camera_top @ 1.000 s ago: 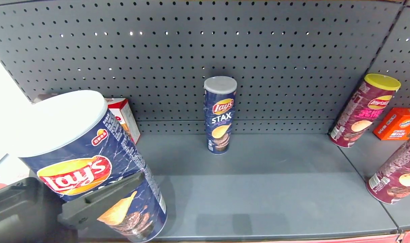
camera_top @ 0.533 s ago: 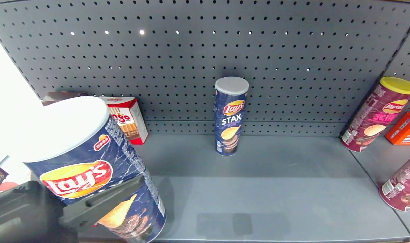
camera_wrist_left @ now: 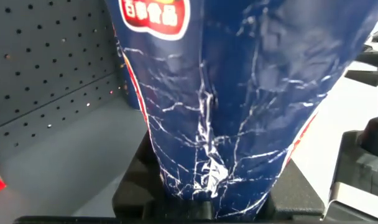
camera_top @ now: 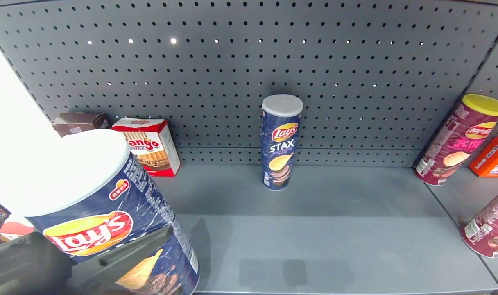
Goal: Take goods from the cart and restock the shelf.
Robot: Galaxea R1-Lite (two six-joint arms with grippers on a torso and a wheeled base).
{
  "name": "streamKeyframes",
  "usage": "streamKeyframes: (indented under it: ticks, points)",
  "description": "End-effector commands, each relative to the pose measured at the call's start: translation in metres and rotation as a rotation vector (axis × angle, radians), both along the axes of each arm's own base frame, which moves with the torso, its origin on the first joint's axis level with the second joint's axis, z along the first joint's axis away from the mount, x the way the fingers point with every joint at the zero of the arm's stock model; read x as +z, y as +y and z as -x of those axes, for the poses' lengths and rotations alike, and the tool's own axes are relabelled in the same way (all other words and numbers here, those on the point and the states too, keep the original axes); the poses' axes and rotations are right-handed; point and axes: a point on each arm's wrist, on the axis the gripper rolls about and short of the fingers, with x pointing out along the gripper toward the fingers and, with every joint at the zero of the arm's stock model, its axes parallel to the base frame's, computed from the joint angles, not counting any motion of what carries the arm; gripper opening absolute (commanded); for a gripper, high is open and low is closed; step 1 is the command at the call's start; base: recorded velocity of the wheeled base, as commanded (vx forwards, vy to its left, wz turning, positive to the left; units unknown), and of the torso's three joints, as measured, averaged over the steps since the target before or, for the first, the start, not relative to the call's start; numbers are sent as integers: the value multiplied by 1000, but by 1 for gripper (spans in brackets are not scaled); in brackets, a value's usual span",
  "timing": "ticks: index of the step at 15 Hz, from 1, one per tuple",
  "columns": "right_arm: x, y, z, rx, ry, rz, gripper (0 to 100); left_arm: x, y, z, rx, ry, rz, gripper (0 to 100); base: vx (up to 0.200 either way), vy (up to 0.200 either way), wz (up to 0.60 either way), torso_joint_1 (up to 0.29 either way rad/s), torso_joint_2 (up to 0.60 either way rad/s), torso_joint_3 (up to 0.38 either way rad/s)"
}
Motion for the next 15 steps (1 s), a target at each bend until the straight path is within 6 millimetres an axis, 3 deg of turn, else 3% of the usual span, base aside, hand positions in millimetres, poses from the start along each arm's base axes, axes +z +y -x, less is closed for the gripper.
streamKeyframes:
  ticks: [1,4,5,6,7,8,9,12,15]
  points:
    - [0,0,0,1,1,1,100,2,0,0,-2,-7,4,0,0,0,0,0,0,0]
    - [0,0,0,-5,2,-1,100,0,0,0,3,-4,-2,0,0,0,0,0,0,0]
    - [36,-1,4,-8,-67,-39,100,-1,1,0,11,-2,-5,0,0,0,0,0,0,0]
    - [107,0,-16,2,-39,-172,100,1,0,-1,14,-6,-1,0,0,0,0,0,0,0]
    - [118,1,-13,70,-68,-121,100,-3,-4,-4,5,12,-18,0,0,0,0,0,0,0]
    - [111,2,-14,131,-44,6,100,-1,-6,-7,6,5,-23,0,0,0,0,0,0,0]
    - [113,2,-12,157,-35,28,100,-1,-7,-10,6,8,-25,0,0,0,0,0,0,0]
    - [144,3,-12,229,-61,32,100,2,-10,-13,3,5,-25,0,0,0,0,0,0,0]
    - [172,7,-38,355,-1,72,100,-2,-11,-16,0,22,-36,0,0,0,0,0,0,0]
